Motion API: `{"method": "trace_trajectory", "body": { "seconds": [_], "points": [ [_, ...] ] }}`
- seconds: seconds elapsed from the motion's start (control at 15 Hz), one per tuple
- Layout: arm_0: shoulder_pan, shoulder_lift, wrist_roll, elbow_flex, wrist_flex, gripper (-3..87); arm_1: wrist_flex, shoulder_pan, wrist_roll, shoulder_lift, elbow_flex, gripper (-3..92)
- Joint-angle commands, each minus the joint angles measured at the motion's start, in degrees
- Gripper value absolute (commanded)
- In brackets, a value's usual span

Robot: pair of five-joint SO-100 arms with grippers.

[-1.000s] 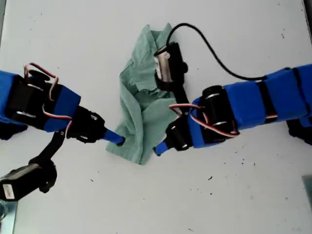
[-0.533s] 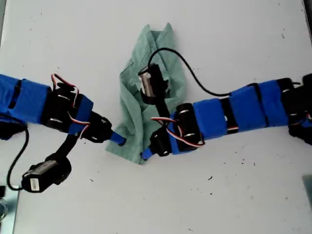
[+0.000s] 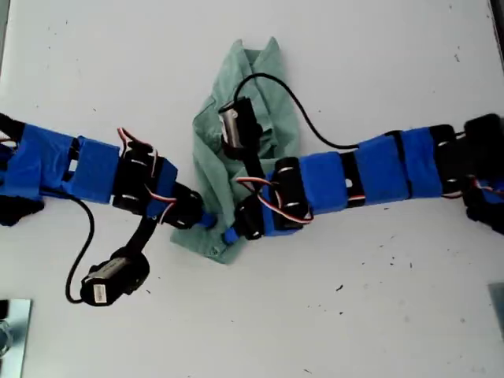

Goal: Fold t shirt

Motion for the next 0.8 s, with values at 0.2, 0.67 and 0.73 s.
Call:
{"method": "trace_trajectory", "body": {
  "seconds": [0.2, 0.67, 0.73],
  "points": [
    [11.34, -10.02, -3.16, -26.54, 2.46, -0.1, 6.42, -5.89, 0.44, 1.93, -0.97, 1.4],
    [13.8, -3.16, -3.43, -37.71, 3.6, -0.1, 11.69, -10.2, -0.62, 23.91, 1.49, 1.4],
    [13.45, -3.78, -3.34, -37.62, 3.87, -0.1, 11.69, -9.93, -0.44, 23.99, 2.29, 1.4]
  ]
}}
